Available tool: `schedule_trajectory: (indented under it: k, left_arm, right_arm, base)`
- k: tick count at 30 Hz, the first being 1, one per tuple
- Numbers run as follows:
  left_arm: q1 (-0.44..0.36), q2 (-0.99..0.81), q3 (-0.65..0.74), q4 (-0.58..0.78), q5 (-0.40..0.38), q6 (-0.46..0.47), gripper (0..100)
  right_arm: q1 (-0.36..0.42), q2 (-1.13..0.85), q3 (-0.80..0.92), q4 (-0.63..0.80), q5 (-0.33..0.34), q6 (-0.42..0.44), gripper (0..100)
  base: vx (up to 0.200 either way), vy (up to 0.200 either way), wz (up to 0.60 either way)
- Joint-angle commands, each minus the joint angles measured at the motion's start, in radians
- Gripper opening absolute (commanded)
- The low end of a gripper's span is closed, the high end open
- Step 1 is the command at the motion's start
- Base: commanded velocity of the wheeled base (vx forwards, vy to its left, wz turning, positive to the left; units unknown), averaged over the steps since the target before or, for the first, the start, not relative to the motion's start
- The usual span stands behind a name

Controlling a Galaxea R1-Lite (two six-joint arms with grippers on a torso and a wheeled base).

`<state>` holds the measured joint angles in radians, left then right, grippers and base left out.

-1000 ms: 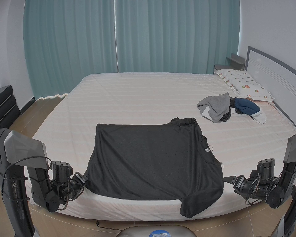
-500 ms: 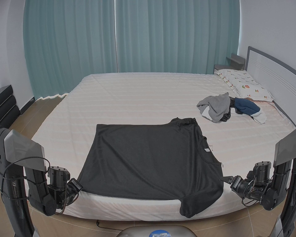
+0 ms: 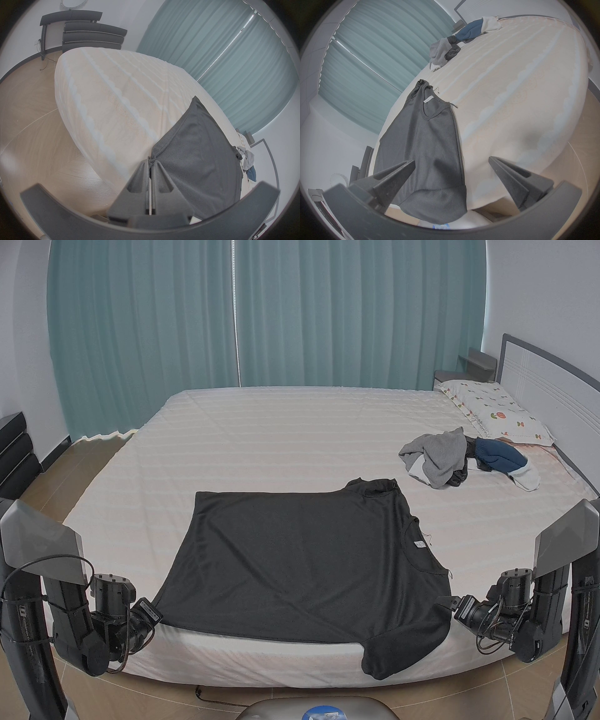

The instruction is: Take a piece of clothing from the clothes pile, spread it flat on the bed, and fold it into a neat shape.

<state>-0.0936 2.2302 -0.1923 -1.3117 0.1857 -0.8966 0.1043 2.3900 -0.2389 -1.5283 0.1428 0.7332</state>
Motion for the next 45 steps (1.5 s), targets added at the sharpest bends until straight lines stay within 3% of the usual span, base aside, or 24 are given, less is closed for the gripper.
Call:
schedule_trajectory:
  k: [1, 3, 4, 9, 29, 39, 40, 45]
  left_arm:
    - [0.002, -0.012, -0.001, -0.001, 0.0, -0.002, 0]
    - [0.002, -0.009, -0.002, -0.001, 0.0, -0.002, 0]
    - [0.002, -0.009, -0.002, -0.001, 0.0, -0.002, 0]
    - [0.002, -0.009, -0.004, -0.001, -0.002, -0.002, 0]
    - [0.038, 0.008, -0.019, -0.072, 0.006, -0.001, 0]
    - [0.034, 0.02, -0.019, -0.073, 0.004, -0.004, 0]
    - [0.034, 0.02, -0.019, -0.073, 0.004, -0.005, 0]
    - [0.031, 0.023, -0.015, -0.073, 0.0, -0.005, 0]
  right_arm:
    - [0.005, 0.032, -0.046, 0.014, 0.004, 0.0, 100]
    - [0.008, 0.034, -0.057, 0.023, 0.006, -0.003, 100]
    - [0.009, 0.035, -0.066, 0.03, 0.006, -0.001, 0]
    - [0.009, 0.021, -0.132, 0.086, 0.004, -0.001, 0]
    - [0.006, -0.092, -0.562, 0.568, 0.003, -0.011, 0]
    - [0.025, -0.008, -0.642, 0.605, 0.003, -0.06, 0]
    - [0.025, -0.002, -0.639, 0.599, 0.003, -0.064, 100]
    - [0.006, -0.043, -0.606, 0.59, 0.004, -0.058, 100]
  base:
    - [0.0, 0.0, 0.0]
    - [0.0, 0.0, 0.0]
    - [0.0, 0.0, 0.0]
    - [0.0, 0.0, 0.0]
    - [0.0, 0.0, 0.0]
    - [0.0, 0.0, 0.0]
    - [0.0, 0.0, 0.0]
    - [0.0, 0.0, 0.0]
